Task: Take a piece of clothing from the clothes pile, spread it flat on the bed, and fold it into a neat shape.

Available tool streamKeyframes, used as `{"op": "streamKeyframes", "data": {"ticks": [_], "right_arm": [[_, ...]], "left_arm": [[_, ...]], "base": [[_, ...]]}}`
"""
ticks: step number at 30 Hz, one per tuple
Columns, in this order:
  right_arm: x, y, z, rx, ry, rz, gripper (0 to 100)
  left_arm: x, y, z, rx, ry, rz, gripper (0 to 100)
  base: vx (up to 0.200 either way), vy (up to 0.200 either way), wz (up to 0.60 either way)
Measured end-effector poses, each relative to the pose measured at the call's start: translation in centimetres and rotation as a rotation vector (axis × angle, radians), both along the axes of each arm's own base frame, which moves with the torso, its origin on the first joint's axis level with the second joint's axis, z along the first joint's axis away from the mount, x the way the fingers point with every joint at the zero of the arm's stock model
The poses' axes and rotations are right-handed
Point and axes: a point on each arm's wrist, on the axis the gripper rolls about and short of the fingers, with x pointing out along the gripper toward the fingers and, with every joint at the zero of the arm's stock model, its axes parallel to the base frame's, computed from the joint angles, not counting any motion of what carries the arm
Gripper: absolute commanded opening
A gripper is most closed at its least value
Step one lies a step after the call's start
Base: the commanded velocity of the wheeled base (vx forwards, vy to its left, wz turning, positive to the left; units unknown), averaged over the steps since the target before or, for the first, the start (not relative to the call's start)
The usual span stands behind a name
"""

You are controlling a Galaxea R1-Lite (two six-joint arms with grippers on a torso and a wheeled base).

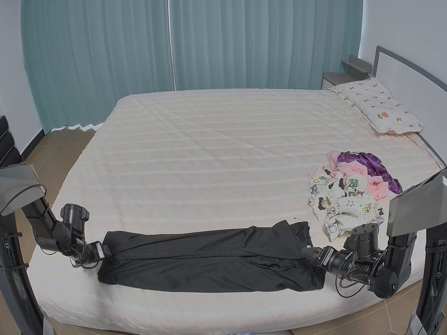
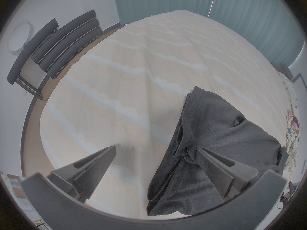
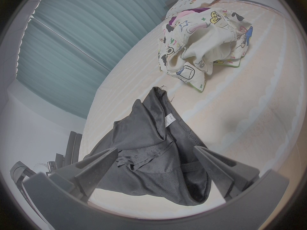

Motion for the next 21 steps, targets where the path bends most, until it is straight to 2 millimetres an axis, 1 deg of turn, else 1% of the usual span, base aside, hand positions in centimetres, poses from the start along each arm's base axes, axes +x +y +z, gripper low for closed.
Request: {"op": "streamKeyframes", "data": {"ticks": [3,5,6,7,12,16,21], "right_arm": [[0.0,0.0,0.0,0.001,0.000,0.000,100],[0.0,0.0,0.0,0.002,0.000,-0.001,100],[0.0,0.0,0.0,0.002,0.000,-0.001,100],[0.0,0.0,0.0,0.003,0.000,-0.002,100],[-0.1,0.1,0.0,0.003,0.003,0.003,100],[-0.2,0.2,-0.1,0.001,0.006,0.008,100],[-0.1,0.3,0.0,0.013,-0.029,0.011,100]], "left_arm": [[0.0,-0.1,0.9,-0.029,-0.034,-0.016,100],[0.0,-0.2,1.9,-0.067,-0.068,-0.038,100],[0.0,-0.3,2.8,-0.099,-0.102,-0.060,100],[0.0,-0.3,3.3,-0.113,-0.121,-0.073,100],[0.2,-0.4,5.2,-0.143,-0.190,-0.143,100],[0.6,-0.5,5.5,-0.119,-0.204,-0.195,100],[1.2,-0.5,5.0,-0.120,-0.201,-0.225,100]], "base": [[0.000,0.000,0.00],[0.000,0.000,0.00],[0.000,0.000,0.00],[0.000,0.000,0.00],[0.000,0.000,0.00],[0.000,0.000,0.00],[0.000,0.000,0.00]]}}
